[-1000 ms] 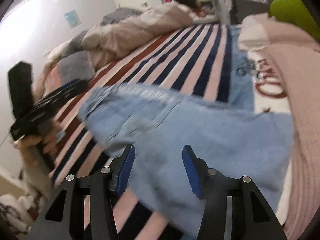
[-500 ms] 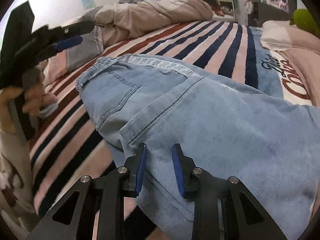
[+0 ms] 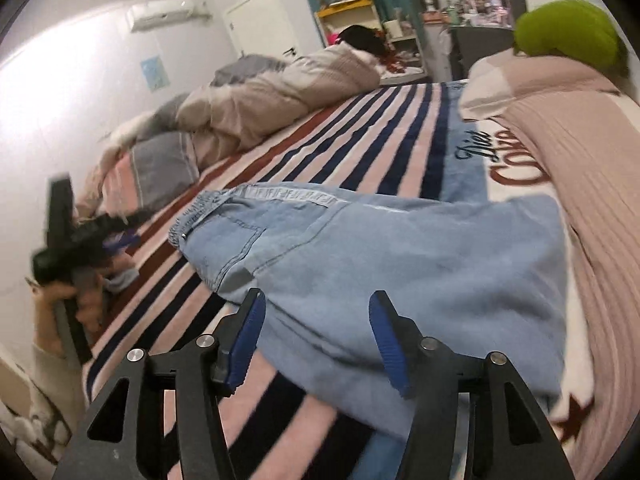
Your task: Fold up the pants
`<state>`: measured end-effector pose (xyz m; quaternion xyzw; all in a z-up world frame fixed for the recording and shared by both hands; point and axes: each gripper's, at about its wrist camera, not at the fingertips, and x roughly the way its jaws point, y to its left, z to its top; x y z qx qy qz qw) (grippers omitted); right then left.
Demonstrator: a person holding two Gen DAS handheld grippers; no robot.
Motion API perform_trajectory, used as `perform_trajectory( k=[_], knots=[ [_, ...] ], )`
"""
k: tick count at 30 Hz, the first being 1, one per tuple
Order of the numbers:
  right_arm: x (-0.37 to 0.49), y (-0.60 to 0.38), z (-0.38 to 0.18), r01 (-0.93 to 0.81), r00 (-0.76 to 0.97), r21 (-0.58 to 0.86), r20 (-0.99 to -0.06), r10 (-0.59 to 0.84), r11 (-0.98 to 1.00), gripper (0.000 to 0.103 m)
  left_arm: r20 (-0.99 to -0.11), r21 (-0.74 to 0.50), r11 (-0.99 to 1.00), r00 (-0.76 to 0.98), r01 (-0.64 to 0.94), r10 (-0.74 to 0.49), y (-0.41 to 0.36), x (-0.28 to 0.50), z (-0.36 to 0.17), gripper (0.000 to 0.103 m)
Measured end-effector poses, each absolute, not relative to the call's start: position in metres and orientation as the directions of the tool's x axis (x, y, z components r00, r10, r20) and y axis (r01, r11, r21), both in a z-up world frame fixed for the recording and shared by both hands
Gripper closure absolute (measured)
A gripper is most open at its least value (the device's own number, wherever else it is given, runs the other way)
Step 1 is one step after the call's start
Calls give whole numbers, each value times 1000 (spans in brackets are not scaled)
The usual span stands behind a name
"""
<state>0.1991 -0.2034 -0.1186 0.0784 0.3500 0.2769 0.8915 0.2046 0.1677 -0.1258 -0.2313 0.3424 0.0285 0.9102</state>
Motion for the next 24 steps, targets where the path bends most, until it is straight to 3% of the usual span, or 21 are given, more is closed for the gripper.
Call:
perform_trajectory(
  k=[7,12,17,19,21,24],
  knots=[
    [178,-225,-129,-400,619,373,-563,547,837,53,-640,-583,768,732,-266,-233,182,226,-176,9],
    [180,-233,-136,-372,659,335,-561,501,865,53,-616,-609,761,739,-225,-274,173,261,-181,9],
    [185,-244,-144,-352,655,392,-545,523,850,53,-620,-624,729,747,-283,-241,178,288,-186,9],
    [184,-244,-145,-348,655,396,-545,523,850,53,-627,-606,737,750,-299,-211,178,294,-186,16],
    [182,-244,-145,-350,655,391,-547,521,851,53,-646,-577,748,743,-327,-174,180,297,-186,46],
    [179,-244,-143,-352,653,391,-548,523,850,53,-619,-598,737,766,-315,-175,187,292,-182,71]
  ],
)
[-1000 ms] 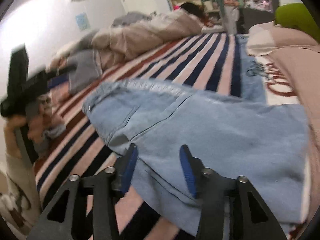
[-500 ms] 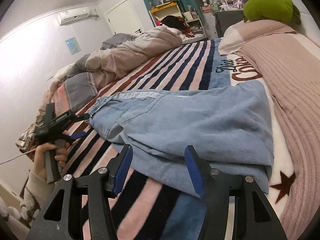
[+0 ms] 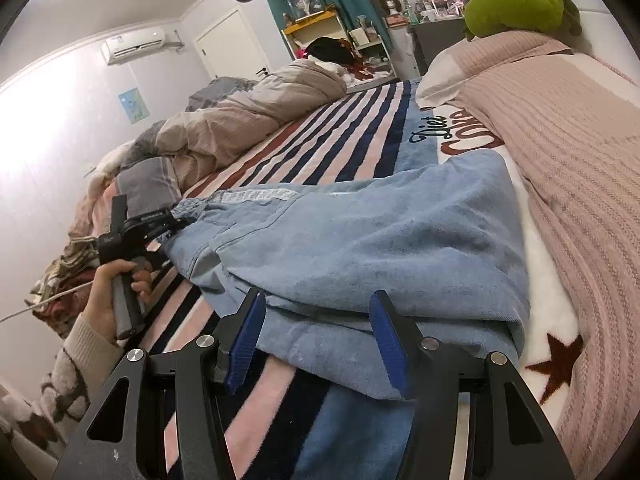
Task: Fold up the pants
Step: 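Grasp the elastic waistband with the left gripper and lift it up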
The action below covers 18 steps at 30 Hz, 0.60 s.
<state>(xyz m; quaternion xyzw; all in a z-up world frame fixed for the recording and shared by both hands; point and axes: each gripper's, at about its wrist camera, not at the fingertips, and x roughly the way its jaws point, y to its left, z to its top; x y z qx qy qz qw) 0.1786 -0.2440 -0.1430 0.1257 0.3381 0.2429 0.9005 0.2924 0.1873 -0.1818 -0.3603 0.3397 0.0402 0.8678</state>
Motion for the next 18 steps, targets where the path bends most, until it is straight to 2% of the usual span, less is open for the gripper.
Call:
perform_trajectory(
  k=[2,6,12,18],
  knots=[
    [176,-245,-141,-350,658,386,-547,517,854,53,-585,-607,742,792,-285,-175,191,283,-173,76],
    [171,-246,-133,-348,668,383,-538,513,855,53,-532,-597,766,832,-238,-156,189,263,-148,80],
    [158,-247,-118,-362,675,376,-525,518,853,53,-449,-554,800,892,-230,-56,197,205,-106,81],
    [137,-243,-106,-385,663,390,-514,544,837,53,-432,-477,825,898,-302,80,229,141,-75,80]
  ],
)
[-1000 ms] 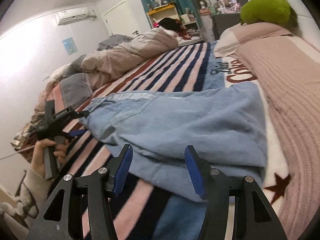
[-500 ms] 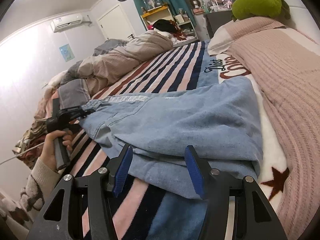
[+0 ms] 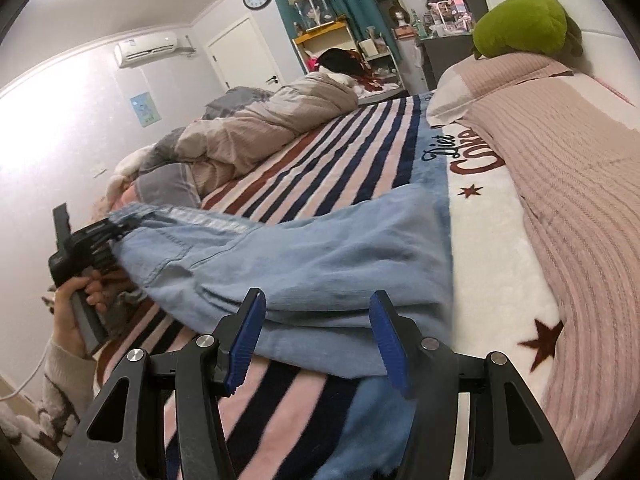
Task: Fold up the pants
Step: 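Grasp the elastic waistband with the left gripper and lift it up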
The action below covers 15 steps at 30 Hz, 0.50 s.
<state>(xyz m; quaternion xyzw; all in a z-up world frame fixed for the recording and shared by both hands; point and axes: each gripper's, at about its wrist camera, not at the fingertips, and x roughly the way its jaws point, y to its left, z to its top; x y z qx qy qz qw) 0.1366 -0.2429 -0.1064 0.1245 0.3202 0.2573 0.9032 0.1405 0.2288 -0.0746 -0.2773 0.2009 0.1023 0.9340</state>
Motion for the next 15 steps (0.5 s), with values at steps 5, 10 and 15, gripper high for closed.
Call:
perform_trajectory(
  k=[5,10,15],
  knots=[
    [120,-236,-99,-414,648,400,-502,574,818,53,-462,-407,863,882,-301,90,234,127,-61,81],
    [108,-237,-94,-424,653,403,-484,582,811,53,-447,-341,911,892,-233,61,202,136,-43,81],
    [97,-251,-89,-419,670,393,-474,571,818,53,-430,-250,960,903,-127,7,150,157,-18,81]
  ],
)
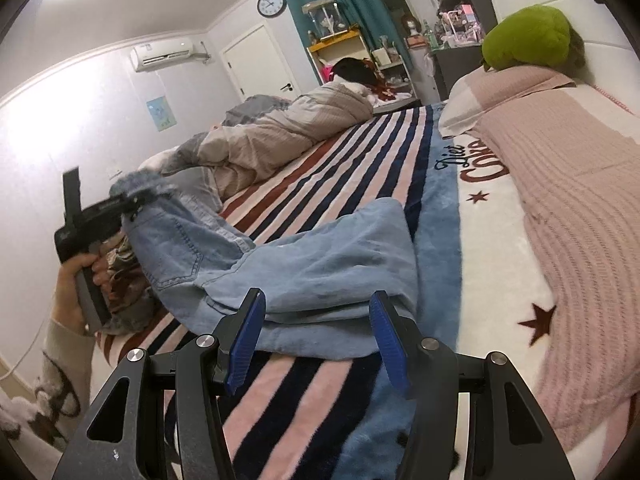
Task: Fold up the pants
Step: 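Grasp the elastic waistband with the left gripper and lift it up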
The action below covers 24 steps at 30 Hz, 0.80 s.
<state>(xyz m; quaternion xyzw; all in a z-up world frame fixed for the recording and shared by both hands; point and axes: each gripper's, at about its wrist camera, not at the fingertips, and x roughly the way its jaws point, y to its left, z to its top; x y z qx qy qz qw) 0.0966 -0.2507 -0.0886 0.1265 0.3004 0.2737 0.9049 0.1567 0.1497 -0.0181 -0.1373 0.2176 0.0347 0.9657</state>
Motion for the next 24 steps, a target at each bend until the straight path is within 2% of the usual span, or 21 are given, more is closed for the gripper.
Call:
perform_trajectory(
  k=[6,14,20,24],
  knots=[
    [86,-273,-87,-402,683,396,-471,559,826,53,-454,-201,980,886,-2,-92,82,183,-14,81],
    [78,-298,-87,-381,695,393,-474,540,837,53,-574,-137,977,790,166,-215,-27,217,-59,81],
    [76,-310,-91,-362,696,399,-485,529,842,53,-658,-84,968,717,236,-231,-71,219,-101,81],
    [77,-311,-94,-354,693,405,-491,527,843,53,-679,-57,964,698,260,-228,-80,216,-108,78]
  ],
)
